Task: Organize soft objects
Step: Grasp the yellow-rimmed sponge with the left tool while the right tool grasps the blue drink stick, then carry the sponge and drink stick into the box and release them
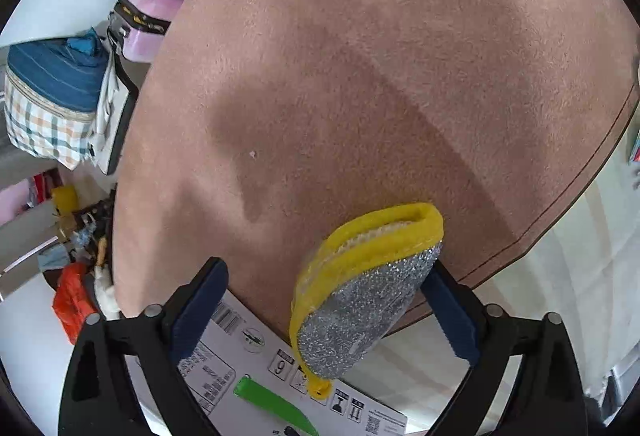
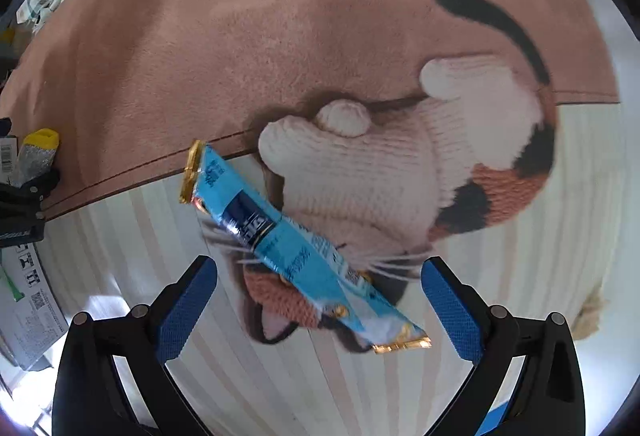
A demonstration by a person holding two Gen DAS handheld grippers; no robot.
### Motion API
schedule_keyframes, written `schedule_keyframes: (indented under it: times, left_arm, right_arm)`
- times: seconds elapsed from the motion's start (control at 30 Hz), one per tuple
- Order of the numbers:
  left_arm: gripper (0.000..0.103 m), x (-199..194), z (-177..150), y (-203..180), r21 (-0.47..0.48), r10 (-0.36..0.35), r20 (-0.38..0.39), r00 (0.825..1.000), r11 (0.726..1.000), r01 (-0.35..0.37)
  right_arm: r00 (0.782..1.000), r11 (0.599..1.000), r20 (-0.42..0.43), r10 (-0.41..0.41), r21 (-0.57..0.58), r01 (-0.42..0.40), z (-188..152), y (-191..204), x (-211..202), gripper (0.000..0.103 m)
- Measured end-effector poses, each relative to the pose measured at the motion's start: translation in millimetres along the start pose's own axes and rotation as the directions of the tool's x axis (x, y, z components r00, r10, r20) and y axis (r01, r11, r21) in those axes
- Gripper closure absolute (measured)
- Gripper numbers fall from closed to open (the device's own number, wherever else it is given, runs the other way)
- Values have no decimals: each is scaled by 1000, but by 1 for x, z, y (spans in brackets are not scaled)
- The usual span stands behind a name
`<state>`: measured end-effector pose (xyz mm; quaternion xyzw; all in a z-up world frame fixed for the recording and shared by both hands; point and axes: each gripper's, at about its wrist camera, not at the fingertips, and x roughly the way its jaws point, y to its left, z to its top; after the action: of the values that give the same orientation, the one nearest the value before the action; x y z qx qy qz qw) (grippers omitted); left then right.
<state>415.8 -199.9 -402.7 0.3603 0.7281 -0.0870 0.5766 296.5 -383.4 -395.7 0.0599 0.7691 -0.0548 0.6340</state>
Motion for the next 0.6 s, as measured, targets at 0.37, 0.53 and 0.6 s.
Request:
schedule_keyframes:
  times: [0.37, 0.53, 0.6]
  left_arm:
    - [51, 12, -9, 26, -316, -439, -64, 896, 861, 399]
    - [48, 19, -14, 22, -318, -467, -71, 881, 848, 424]
    - [48, 17, -16, 17, -301, -447, -65, 892, 861, 409]
  right_arm:
    - [983, 976, -36, 180, 131, -174, -7, -18, 4, 61]
    - [983, 975, -45, 180, 138, -172, -6, -17, 5, 56]
    - [985, 978, -47, 168, 134, -161, 0, -16, 7, 54]
